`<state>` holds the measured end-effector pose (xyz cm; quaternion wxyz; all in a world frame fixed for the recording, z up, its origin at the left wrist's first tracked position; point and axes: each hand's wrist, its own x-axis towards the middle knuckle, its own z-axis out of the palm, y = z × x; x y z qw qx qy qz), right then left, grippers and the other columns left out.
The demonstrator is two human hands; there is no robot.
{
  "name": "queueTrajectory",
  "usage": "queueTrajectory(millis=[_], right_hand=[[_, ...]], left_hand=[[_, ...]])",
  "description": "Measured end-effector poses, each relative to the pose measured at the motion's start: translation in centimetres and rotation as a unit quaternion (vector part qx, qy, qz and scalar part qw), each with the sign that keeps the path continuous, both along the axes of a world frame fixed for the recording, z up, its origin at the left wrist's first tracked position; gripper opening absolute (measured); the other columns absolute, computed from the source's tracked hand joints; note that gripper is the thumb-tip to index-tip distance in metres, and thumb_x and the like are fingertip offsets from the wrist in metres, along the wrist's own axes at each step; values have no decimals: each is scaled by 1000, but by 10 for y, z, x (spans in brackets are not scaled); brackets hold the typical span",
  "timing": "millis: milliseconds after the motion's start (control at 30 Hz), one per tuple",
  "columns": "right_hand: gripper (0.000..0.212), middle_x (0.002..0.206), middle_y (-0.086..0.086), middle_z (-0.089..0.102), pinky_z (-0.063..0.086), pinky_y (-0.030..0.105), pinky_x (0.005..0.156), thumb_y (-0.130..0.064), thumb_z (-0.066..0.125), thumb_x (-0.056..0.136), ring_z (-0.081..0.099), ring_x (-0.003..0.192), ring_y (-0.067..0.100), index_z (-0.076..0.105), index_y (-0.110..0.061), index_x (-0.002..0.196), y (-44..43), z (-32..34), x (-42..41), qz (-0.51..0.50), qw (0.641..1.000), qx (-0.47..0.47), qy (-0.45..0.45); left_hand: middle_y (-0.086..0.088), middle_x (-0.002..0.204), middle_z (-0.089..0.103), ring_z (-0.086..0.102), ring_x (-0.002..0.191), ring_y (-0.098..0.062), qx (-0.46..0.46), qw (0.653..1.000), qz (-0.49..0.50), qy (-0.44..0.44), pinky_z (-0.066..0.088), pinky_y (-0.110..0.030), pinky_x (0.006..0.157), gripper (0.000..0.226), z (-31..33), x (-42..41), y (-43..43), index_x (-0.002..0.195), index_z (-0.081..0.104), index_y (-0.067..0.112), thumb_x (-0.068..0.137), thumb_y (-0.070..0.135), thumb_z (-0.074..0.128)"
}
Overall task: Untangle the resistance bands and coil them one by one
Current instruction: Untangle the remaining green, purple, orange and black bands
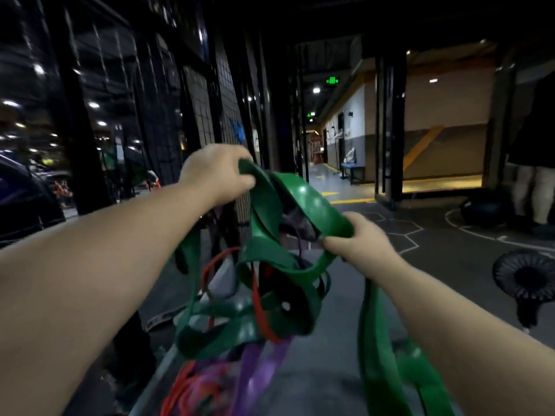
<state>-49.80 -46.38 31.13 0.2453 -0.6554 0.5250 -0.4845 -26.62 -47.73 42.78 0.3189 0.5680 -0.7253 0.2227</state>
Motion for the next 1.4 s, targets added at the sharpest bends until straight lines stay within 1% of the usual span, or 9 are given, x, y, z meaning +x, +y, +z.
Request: queueTrajectory(millis=[267,500,600,833,1000,1067,1167,1300,1400], right_hand=[[24,74,-1,67,51,35,70,-46,69,85,62,69,20,64,-23,82,10,91,-21,-63,986,-142,-54],[45,111,5,69,49,31,76,-53,61,88,64,102,27,65,-19,117,4,-26,-1,-133,966,49,218],[26,95,1,67,49,30,73,-51,57,88,63,93,26,63,-25,88,7,-100,3,-113,944,156,267],[31,89,1,69,56,35,75,-53,62,85,65,85,26,66,-24,95,4,-136,-26,-169,947,191,196],[44,89,-1,56,49,31,70,-53,60,90,56,82,21,60,-20,120,0,-114,-16,-151,959,158,180],[45,97,1,57,46,31,74,-50,60,91,55,87,21,60,-18,122,5,-108,-13,-105,959,180,193],[32,118,5,65,42,29,77,-42,59,93,59,104,26,64,-19,115,14,-123,-8,-51,940,199,274],[32,122,11,66,43,29,86,-39,51,97,58,115,30,61,-17,119,27,-161,4,-41,930,192,310],[34,122,13,65,43,31,87,-38,49,98,58,116,31,57,-20,126,33,-168,14,-47,948,177,262]], left_hand=[[6,78,65,61,72,-15,-18,985,-141,103,49,-25,66,18,52,6,40,88,68,30,77,17,72],[12,90,70,64,83,-9,239,966,-100,13,50,-24,78,44,-100,24,50,99,74,28,59,37,59],[24,94,64,60,91,0,311,946,-78,48,47,-22,83,34,-184,35,58,96,72,39,64,36,62],[29,92,58,61,84,-1,277,948,-61,144,51,-31,76,41,-252,83,65,90,55,71,59,44,61],[23,88,63,58,82,8,136,947,-47,288,42,-11,80,45,-227,89,43,78,61,54,70,11,74],[20,105,66,61,97,-3,232,947,23,219,47,-25,89,35,-225,99,36,95,62,55,69,34,70],[3,138,51,45,130,-21,486,867,105,-22,36,-27,105,67,-242,92,35,138,46,35,75,50,61],[6,130,56,49,126,-19,366,927,-35,74,40,-33,105,65,-257,55,36,128,54,36,64,37,43],[9,113,64,55,105,-4,312,932,-155,102,37,-8,93,36,-256,14,43,113,66,24,81,15,54]])
